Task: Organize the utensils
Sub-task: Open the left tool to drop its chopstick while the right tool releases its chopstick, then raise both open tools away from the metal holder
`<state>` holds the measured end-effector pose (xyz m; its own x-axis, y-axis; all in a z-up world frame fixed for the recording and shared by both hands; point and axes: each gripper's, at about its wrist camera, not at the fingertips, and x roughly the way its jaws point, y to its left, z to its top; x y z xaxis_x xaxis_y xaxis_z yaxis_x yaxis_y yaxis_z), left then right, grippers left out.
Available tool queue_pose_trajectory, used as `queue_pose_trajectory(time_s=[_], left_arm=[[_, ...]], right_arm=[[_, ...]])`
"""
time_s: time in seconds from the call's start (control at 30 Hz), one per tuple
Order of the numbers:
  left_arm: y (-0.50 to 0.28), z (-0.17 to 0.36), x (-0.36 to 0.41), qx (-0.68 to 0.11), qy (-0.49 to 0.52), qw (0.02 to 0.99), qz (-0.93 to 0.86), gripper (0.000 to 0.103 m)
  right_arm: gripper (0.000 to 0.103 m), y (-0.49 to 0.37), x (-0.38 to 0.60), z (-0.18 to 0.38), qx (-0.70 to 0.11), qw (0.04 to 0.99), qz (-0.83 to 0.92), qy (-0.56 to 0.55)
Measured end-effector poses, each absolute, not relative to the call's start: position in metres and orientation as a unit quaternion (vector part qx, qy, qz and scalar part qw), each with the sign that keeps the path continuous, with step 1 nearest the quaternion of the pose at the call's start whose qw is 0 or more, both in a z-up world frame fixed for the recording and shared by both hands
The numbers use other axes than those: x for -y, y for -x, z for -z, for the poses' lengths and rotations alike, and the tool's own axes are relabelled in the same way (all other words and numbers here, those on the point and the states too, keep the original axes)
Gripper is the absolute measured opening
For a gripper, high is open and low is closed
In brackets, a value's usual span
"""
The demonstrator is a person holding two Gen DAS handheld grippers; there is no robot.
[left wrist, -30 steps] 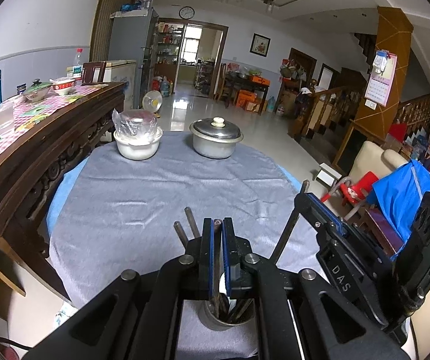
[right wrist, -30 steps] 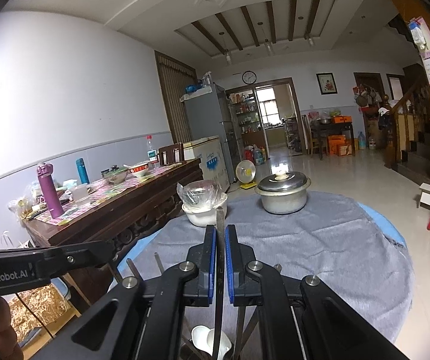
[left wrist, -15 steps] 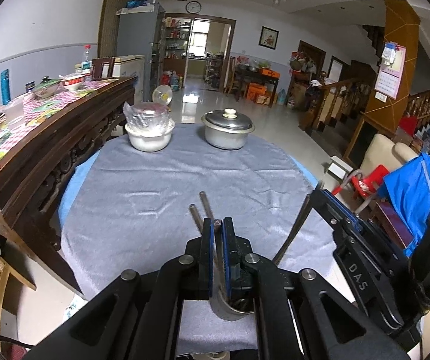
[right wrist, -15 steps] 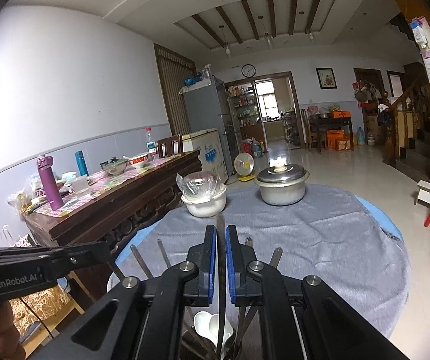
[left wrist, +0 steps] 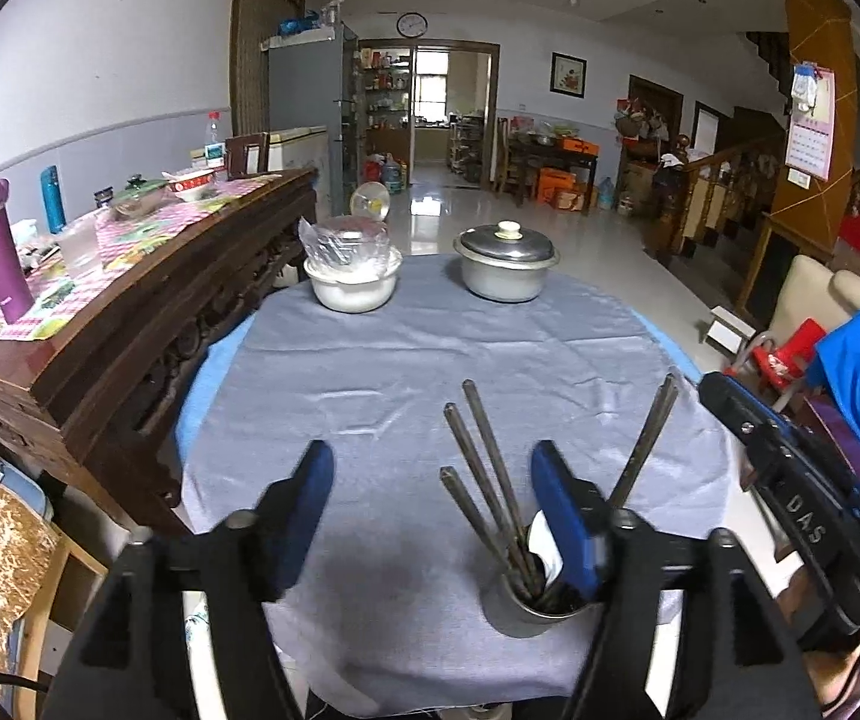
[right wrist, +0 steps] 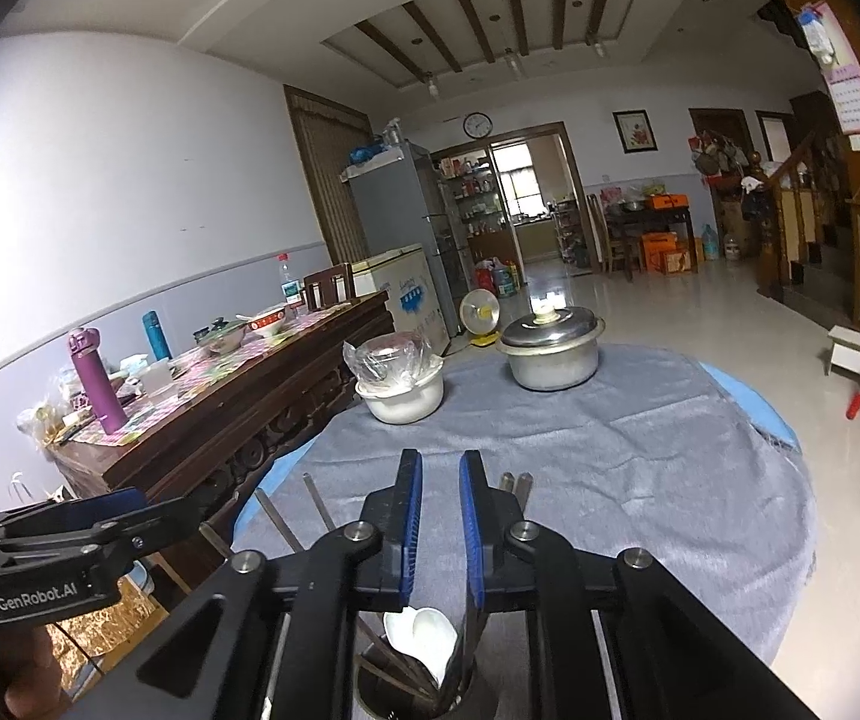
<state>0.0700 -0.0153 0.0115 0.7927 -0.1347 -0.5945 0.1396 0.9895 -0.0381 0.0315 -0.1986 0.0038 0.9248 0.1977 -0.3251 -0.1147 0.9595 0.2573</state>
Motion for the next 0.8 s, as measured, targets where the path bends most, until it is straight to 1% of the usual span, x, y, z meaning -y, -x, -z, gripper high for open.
queue_pose_trajectory(time_s=[0.03,0.07,0.13,0.2,0.23,0.27,0.3,0.43,0.5,0.7,0.8], left_arm=[[-0.069,-0.011,0.015,-0.311,-0.007,0.948,0.067,0.073],[-0.068,-0.011,0.015,-0.309,-0.013,0.949,0.060,0.076],[-0.066,-0.009,0.015,-0.306,-0.022,0.950,0.051,0.080],[-0.064,-0.009,0.014,-0.303,-0.029,0.952,0.041,0.081],[-0.063,-0.008,0.014,-0.303,-0.033,0.952,0.035,0.082],[-0.063,-0.008,0.014,-0.303,-0.035,0.952,0.031,0.083],[-0.062,-0.007,0.013,-0.303,-0.037,0.952,0.028,0.084],[-0.055,-0.005,0.011,-0.303,-0.045,0.952,0.010,0.086],[-0.051,-0.004,0.010,-0.300,-0.054,0.953,-0.001,0.087],[-0.039,0.001,0.011,-0.290,-0.096,0.951,-0.045,0.089],[-0.032,0.003,0.007,-0.291,-0.097,0.950,-0.054,0.089]], right_arm=[[0.015,-0.030,0.200,-0.004,-0.178,0.974,-0.078,-0.119],[0.015,-0.028,0.200,-0.004,-0.179,0.974,-0.076,-0.119],[0.023,-0.024,0.201,-0.004,-0.182,0.973,-0.073,-0.118],[0.037,-0.017,0.203,-0.005,-0.179,0.974,-0.067,-0.119],[0.041,-0.014,0.204,-0.006,-0.178,0.975,-0.065,-0.119],[0.050,-0.011,0.205,-0.008,-0.177,0.975,-0.061,-0.119],[0.053,-0.008,0.205,-0.009,-0.176,0.976,-0.059,-0.118],[0.055,0.004,0.201,-0.010,-0.179,0.977,-0.052,-0.105],[0.061,0.010,0.199,-0.009,-0.183,0.977,-0.047,-0.097],[0.062,0.030,0.194,0.002,-0.214,0.972,-0.036,-0.089],[0.063,0.041,0.193,0.006,-0.225,0.971,-0.024,-0.082]])
